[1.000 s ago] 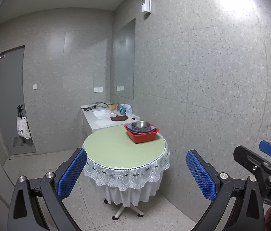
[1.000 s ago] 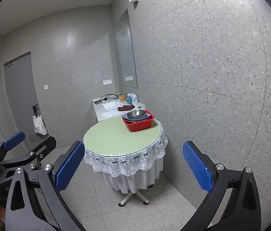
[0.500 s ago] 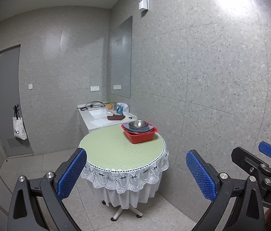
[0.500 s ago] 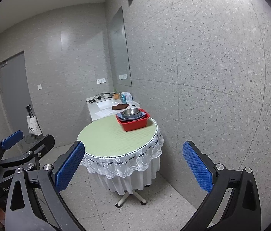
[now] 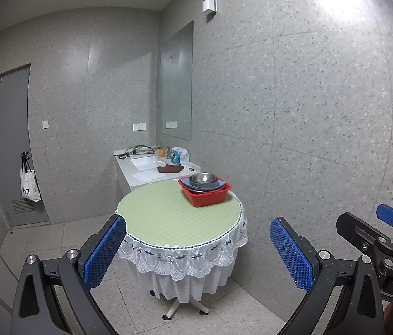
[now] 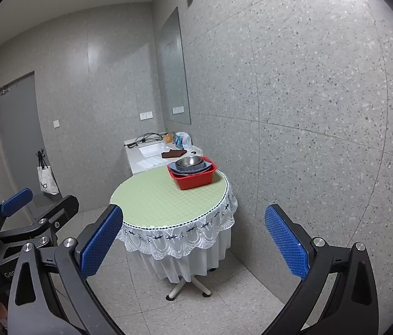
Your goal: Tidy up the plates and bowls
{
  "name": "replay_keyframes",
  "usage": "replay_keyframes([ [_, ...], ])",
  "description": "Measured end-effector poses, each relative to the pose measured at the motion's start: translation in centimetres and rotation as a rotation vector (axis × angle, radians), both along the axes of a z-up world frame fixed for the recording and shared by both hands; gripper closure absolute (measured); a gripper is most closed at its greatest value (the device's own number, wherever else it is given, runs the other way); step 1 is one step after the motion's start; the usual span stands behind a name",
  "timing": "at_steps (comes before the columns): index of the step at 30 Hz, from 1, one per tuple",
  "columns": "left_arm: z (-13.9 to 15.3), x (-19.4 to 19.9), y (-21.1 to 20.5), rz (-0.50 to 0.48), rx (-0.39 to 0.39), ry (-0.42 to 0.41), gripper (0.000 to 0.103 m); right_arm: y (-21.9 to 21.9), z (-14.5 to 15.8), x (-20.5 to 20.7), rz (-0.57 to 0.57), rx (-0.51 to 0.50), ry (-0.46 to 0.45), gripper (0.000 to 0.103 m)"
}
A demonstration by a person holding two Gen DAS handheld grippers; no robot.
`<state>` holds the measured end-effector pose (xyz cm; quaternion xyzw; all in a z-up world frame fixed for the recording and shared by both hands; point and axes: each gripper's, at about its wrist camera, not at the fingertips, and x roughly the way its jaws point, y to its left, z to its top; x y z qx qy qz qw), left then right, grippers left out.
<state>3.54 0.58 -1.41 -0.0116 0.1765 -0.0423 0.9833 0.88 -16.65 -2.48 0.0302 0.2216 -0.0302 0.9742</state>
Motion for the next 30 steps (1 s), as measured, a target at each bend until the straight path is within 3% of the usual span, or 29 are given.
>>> replay_keyframes([
  [30,-0.9,0.7,-1.4,0.032,0.018,-0.017,0.001,0.1,0.0,0.9,0.005,-0.018,-0.007,0.000],
])
